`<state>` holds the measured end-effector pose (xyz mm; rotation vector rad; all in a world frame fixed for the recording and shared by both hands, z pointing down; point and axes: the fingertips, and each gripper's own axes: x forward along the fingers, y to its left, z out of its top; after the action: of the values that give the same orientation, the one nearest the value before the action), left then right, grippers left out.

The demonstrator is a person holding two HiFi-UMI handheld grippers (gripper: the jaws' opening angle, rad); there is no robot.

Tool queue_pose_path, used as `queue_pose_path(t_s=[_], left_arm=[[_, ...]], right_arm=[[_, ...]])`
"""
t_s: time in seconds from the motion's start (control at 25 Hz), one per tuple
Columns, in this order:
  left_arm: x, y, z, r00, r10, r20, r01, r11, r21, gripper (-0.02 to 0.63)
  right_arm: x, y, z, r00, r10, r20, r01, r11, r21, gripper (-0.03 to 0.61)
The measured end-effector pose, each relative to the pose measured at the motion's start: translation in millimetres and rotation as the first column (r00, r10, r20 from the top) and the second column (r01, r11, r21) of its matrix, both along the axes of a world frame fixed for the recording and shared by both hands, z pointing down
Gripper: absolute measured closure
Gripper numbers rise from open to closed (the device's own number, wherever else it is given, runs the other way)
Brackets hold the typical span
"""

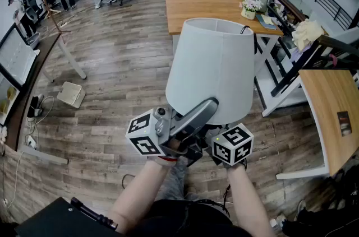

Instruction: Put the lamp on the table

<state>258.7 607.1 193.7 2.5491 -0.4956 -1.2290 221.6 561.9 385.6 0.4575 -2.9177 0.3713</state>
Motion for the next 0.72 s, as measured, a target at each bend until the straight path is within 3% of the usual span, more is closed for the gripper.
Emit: queue_pose_path(t_s=[0.16,0.36,0.6,0.72], left_arm=[[-18.6,-47.4,3.4,0.999,0.025,-0.030,-0.026,0.999,-0.025,0.597],[-47.7,-108.2,9.1,0.999,0.037,-0.003,-0.037,0.998,-0.042,0.597],[-116.2,-172.1,1.1,0.995,0.073,-0.063,-0.078,0.994,-0.080,0.601],[-143.1,-199.1,-5.1,0.997,0.077,-0.032,-0.079,0.995,-0.059,0.601]], right_arm=[[-16.4,-48.6,2.3,1.000,0.012,-0.004,-0.012,1.000,0.019,0.431],[-47.6,-104.9,7.7,1.000,0.028,0.012,-0.028,1.000,-0.011,0.431],[-107.6,-168.6,-0.8,1.000,0.020,-0.006,-0.020,1.000,0.008,0.430],[-138.8,-198.2,-8.1,1.000,0.016,0.016,-0.016,1.000,0.016,0.430]])
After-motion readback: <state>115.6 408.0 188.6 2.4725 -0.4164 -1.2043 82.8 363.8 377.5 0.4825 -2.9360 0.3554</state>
